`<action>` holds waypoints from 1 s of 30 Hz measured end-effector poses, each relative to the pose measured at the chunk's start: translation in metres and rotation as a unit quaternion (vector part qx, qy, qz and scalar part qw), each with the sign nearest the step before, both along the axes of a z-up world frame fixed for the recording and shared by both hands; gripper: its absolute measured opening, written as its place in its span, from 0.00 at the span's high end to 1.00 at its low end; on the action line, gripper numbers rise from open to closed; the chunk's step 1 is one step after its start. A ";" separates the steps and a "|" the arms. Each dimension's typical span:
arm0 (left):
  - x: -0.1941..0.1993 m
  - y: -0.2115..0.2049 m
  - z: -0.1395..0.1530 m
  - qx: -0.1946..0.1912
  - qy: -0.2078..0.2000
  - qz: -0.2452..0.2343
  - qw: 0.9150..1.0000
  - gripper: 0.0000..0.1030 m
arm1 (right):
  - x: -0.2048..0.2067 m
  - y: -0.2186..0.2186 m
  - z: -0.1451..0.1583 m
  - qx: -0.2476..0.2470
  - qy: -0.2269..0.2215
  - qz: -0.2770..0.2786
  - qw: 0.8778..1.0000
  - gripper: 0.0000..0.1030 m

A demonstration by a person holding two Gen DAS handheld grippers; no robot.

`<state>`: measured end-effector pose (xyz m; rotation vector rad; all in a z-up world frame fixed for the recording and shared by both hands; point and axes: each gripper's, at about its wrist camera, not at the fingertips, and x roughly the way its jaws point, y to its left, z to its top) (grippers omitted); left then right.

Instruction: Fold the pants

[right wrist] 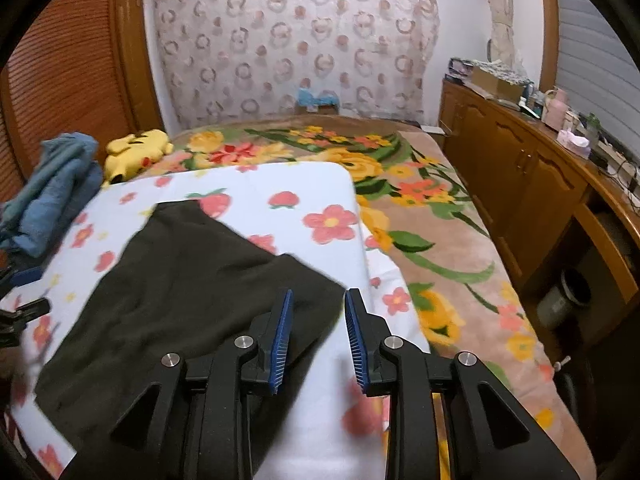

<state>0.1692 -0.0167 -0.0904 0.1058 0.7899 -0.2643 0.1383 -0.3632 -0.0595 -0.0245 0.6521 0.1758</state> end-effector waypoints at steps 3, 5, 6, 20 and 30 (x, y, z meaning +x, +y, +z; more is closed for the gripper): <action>-0.008 -0.009 0.007 -0.008 -0.006 -0.015 1.000 0.21 | -0.018 0.005 0.000 0.004 -0.003 0.011 1.000 0.70; -0.016 -0.015 0.011 -0.012 -0.011 -0.029 0.999 0.21 | -0.032 0.007 -0.002 0.010 -0.004 0.019 1.000 0.70; -0.021 -0.018 0.012 -0.014 -0.012 -0.035 0.999 0.21 | -0.039 0.007 -0.003 0.012 -0.004 0.023 1.000 0.70; -0.070 -0.049 0.014 -0.029 -0.006 -0.088 0.996 0.29 | -0.114 0.008 -0.018 0.031 0.003 0.060 0.998 0.70; -0.086 -0.054 -0.001 -0.023 0.021 -0.107 0.994 0.47 | -0.122 0.008 -0.020 0.042 0.018 0.074 0.996 0.70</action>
